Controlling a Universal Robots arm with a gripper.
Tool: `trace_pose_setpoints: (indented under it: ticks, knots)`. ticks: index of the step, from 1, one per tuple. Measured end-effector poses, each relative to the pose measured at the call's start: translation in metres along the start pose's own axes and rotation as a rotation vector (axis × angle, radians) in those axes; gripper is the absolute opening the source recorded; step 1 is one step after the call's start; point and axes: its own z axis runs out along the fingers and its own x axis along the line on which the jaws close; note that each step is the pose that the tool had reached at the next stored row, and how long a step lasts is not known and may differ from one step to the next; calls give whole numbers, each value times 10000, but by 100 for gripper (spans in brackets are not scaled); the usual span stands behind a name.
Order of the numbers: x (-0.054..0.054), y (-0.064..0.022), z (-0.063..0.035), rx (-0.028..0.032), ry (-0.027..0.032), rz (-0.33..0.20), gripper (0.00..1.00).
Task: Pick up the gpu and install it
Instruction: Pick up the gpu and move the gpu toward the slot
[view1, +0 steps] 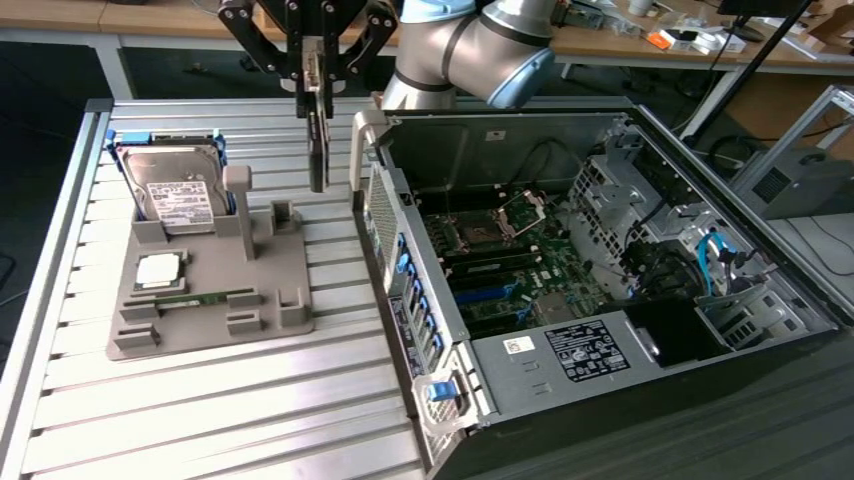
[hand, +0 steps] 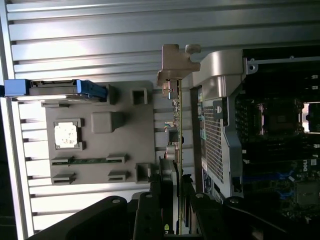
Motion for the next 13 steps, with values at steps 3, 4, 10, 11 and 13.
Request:
trace_pose_setpoints:
  ticks: [3, 4, 10, 11, 13]
  knots:
    - [-23, 2, 1, 3, 1, 0, 27]
    - [-27, 2, 1, 3, 0, 0, 27]
    - [-62, 5, 3, 6, 0, 0, 27]
    - [-66, 5, 4, 6, 0, 0, 27]
    - [-79, 6, 5, 7, 0, -1, 27]
